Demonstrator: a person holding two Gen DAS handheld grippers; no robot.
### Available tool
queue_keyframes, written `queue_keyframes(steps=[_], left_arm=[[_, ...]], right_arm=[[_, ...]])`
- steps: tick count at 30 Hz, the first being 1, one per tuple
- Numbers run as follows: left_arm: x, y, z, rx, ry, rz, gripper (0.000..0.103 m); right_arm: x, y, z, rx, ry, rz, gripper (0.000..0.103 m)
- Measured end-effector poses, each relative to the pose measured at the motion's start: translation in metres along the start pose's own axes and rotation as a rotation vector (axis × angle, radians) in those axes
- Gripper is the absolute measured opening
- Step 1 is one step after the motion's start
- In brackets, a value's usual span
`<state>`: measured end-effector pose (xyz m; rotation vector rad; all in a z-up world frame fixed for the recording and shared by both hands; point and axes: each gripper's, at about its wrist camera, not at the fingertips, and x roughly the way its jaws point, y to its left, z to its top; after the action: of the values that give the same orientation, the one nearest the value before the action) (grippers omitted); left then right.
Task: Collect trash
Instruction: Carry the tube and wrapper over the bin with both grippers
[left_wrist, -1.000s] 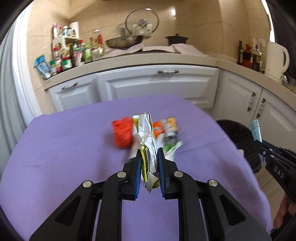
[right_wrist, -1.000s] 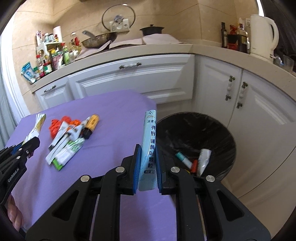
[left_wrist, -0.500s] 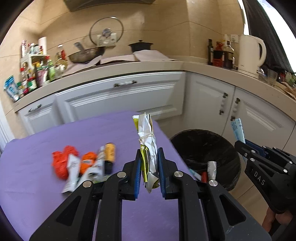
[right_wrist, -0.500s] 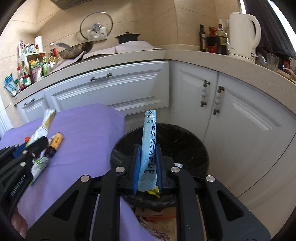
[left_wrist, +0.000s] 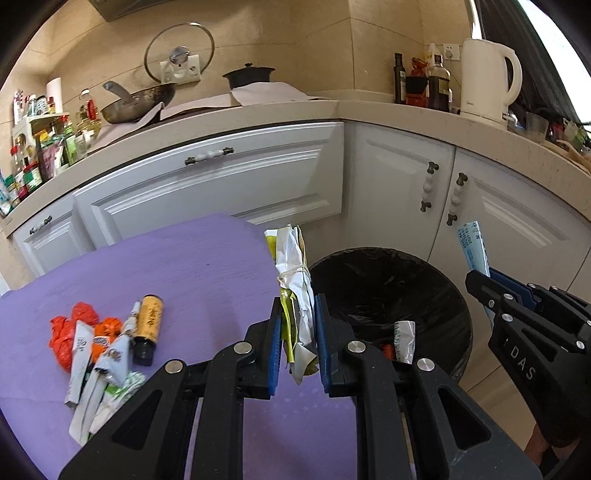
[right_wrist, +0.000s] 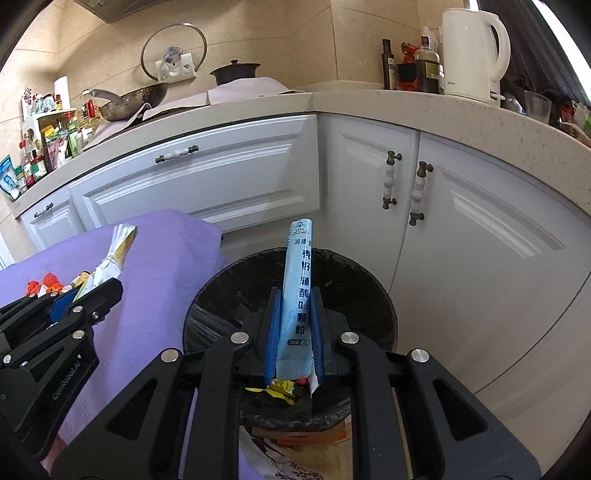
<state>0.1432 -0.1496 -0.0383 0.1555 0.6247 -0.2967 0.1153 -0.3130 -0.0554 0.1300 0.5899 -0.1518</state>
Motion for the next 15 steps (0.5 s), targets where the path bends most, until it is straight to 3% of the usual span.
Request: queue_keyframes(steps=[15], left_arm=[[0.031,-0.025,0.009,0.037,0.045,0.011,0.018]], right_arm=[[0.024,-0.018,-0.001,0.023,0.018,-0.004,0.015]])
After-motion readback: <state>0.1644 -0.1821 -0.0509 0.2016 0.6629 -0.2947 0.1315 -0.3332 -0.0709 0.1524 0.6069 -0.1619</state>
